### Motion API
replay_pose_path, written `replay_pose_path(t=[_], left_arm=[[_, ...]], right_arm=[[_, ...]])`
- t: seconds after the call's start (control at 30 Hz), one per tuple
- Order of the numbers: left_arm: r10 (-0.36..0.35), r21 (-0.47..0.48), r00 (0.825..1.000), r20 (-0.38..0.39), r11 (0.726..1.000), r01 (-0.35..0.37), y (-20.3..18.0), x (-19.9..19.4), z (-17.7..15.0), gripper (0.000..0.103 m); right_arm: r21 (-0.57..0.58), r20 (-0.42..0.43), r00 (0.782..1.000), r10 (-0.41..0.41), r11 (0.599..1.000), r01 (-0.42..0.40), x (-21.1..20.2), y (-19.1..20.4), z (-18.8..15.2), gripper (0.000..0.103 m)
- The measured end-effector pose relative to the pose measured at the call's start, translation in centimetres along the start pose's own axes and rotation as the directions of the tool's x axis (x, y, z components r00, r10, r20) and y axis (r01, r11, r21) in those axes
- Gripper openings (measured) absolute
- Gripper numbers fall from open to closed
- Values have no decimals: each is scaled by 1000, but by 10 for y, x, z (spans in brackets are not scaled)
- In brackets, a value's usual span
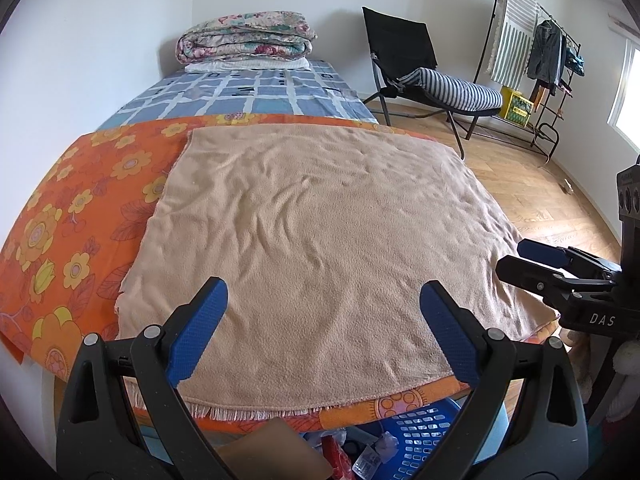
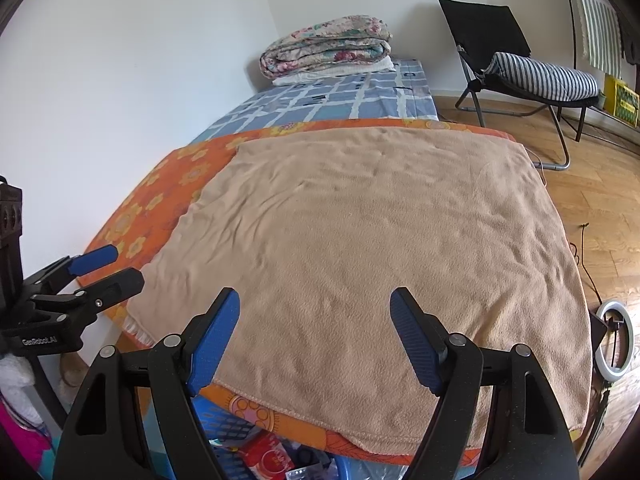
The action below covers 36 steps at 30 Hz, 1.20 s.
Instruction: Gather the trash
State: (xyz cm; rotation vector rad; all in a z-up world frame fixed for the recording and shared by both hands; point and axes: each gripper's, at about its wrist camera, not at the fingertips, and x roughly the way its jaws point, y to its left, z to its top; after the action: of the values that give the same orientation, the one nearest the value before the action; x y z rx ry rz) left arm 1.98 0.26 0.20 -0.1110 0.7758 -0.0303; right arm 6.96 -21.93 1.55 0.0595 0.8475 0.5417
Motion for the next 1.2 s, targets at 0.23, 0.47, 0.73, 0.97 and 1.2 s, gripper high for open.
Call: replay_pose_path(t=[0.23, 0.47, 0.73, 0.97, 1.2], left_arm=[[1, 1, 1000, -2, 1000, -1, 0, 0, 0, 99], [0, 0, 1000, -5, 1000, 0, 0, 1, 0, 99], [-1, -2, 1000, -5, 1000, 1, 1, 1, -1, 99], [1, 0, 1000, -8, 1000, -1, 0, 1, -2, 99], [-2, -4, 1000, -9, 1000, 2, 1, 2, -2, 99]], right_arm=[[10, -2, 1000, 2, 1000, -2, 0, 1, -1, 78], [17, -3, 1000, 0, 1000, 0, 1, 0, -2, 78], [19, -3, 1000, -1, 1000, 1, 1, 0, -2, 78], [19, -4, 1000, -1, 1000, 1, 2, 0, -2, 78], [21, -4, 1000, -1, 1000, 1, 2, -1, -3, 78]])
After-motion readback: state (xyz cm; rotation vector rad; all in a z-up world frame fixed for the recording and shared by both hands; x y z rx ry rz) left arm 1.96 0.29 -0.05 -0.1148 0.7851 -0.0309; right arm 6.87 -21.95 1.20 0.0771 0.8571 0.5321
